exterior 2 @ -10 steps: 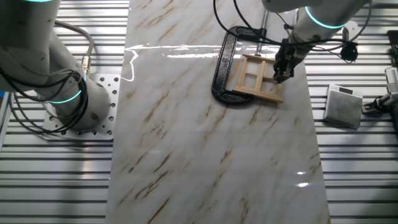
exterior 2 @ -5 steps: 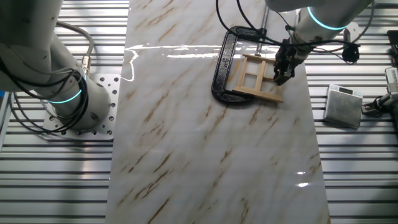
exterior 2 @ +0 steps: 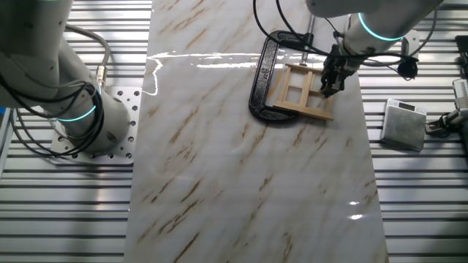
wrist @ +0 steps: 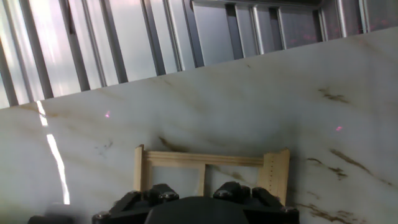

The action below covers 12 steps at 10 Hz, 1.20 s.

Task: Close a sliding window

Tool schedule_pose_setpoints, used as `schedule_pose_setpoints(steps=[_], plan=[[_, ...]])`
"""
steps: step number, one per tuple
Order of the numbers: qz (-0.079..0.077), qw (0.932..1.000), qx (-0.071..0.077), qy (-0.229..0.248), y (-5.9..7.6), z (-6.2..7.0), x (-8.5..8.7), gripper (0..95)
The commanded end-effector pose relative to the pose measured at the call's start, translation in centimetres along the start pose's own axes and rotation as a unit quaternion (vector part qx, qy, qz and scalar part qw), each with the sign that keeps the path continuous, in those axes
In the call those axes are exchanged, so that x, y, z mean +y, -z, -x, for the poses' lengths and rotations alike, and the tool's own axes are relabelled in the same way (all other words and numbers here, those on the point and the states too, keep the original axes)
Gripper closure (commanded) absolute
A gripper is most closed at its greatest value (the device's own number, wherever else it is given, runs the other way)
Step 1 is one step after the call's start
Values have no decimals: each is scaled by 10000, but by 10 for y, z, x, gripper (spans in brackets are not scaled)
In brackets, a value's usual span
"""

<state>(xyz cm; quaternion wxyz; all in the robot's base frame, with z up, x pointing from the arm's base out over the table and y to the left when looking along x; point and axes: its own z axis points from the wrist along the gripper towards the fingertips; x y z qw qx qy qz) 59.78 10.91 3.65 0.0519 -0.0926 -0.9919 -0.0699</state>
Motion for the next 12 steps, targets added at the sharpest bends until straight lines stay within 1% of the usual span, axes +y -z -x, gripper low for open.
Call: schedule_pose_setpoints(steps=[1,2,4,6,10,12], plan=[[23,10000,11,14,2,-1,2,570],[54,10000,13,15,2,-2,4,570],[243,9997,-11,-11,3,-3,7,570],[358,9994,-41,7,3,-3,7,570],[277,9994,-18,192,3,-3,8,570],[257,9988,-13,418,3,-4,8,570]])
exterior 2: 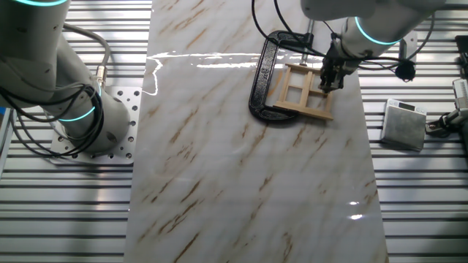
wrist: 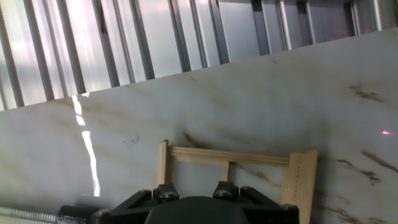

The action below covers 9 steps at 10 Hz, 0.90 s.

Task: Close a sliding window

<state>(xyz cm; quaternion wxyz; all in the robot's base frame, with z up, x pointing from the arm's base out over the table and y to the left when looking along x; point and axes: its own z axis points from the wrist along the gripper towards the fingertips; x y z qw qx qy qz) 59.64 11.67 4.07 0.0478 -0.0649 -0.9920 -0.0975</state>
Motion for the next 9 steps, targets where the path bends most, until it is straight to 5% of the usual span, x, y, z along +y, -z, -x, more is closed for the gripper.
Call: schedule_pose_setpoints(steps=[1,3,6,9], plan=[[-17,9999,0,171,0,-2,0,570],[-14,9997,2,257,-1,-3,-1,570],[-237,9984,125,497,-1,-3,-1,570],[-204,9962,168,824,-1,-3,-1,570]])
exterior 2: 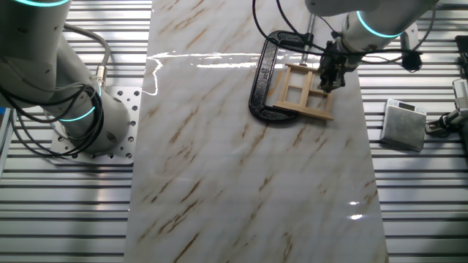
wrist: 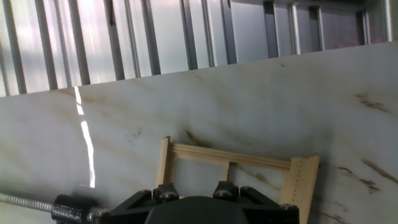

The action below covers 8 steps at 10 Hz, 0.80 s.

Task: Close a sliding window

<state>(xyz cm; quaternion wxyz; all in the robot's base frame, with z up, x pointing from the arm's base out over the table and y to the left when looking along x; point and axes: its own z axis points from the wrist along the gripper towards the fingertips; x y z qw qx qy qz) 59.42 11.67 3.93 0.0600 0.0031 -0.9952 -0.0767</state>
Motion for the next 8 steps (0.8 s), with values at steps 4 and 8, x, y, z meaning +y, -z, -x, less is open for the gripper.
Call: schedule_pose_setpoints(steps=[4,8], plan=[[117,9997,-4,-193,2,-2,-1,570],[455,9933,-190,-1043,-2,2,5,570]])
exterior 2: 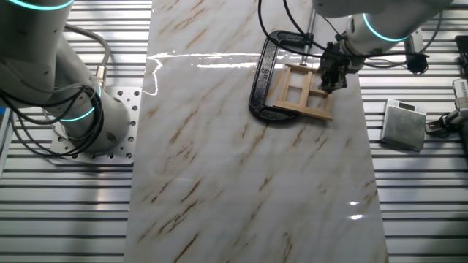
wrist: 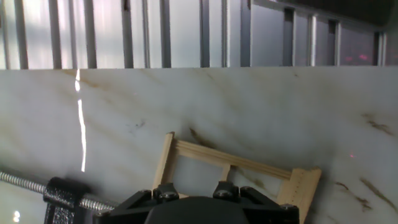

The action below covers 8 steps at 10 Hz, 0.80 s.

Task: Close a sliding window

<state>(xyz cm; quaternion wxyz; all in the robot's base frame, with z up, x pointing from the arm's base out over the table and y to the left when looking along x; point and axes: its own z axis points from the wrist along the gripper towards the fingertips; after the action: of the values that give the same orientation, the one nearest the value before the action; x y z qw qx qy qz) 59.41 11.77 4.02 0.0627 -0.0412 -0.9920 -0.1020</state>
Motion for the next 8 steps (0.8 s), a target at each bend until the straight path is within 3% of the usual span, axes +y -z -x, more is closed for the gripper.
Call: schedule_pose_setpoints(steps=[1,2,4,8], plan=[[205,9970,-279,-698,-5,3,5,570],[301,9959,-357,-775,-4,3,6,570],[310,9956,-386,-791,-4,3,7,570],[319,9958,-590,-627,-5,2,7,570]])
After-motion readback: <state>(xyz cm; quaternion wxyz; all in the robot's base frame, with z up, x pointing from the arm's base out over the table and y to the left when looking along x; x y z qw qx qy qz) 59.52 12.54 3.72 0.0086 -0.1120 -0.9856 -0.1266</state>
